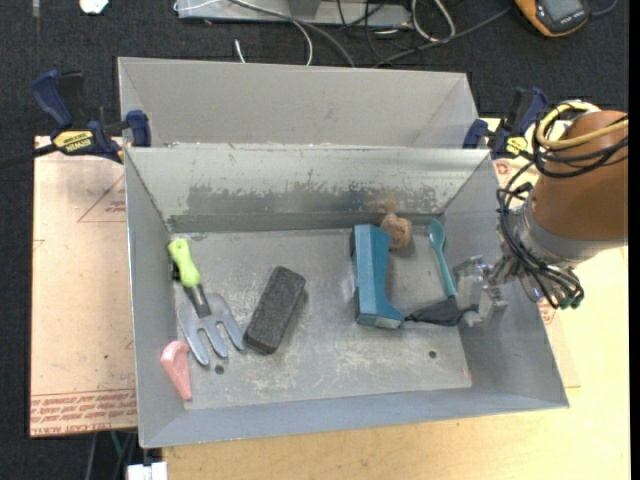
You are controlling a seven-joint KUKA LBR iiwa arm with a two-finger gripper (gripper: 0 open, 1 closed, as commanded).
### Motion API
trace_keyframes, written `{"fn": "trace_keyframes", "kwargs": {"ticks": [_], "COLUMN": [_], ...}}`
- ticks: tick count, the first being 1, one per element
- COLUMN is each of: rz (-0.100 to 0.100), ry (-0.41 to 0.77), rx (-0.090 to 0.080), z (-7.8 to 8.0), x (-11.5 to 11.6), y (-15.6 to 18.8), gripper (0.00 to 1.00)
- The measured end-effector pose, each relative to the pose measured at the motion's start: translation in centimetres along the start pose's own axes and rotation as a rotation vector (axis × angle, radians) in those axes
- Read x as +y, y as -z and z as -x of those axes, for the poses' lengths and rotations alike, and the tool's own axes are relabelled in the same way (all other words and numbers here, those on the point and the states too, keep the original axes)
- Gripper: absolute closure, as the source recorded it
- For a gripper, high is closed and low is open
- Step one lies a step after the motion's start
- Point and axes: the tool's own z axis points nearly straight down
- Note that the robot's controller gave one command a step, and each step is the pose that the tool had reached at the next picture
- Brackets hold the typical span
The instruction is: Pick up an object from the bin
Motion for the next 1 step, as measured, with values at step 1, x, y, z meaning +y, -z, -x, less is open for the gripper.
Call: {"fn": "trace_keyframes", "kwargs": {"ticks": [1], "rz": [-0.003], "ry": [0.000], "rx": [-0.005], "z": [0.17], "x": [-0.06], "y": [4.40], "gripper": [1.00]}}
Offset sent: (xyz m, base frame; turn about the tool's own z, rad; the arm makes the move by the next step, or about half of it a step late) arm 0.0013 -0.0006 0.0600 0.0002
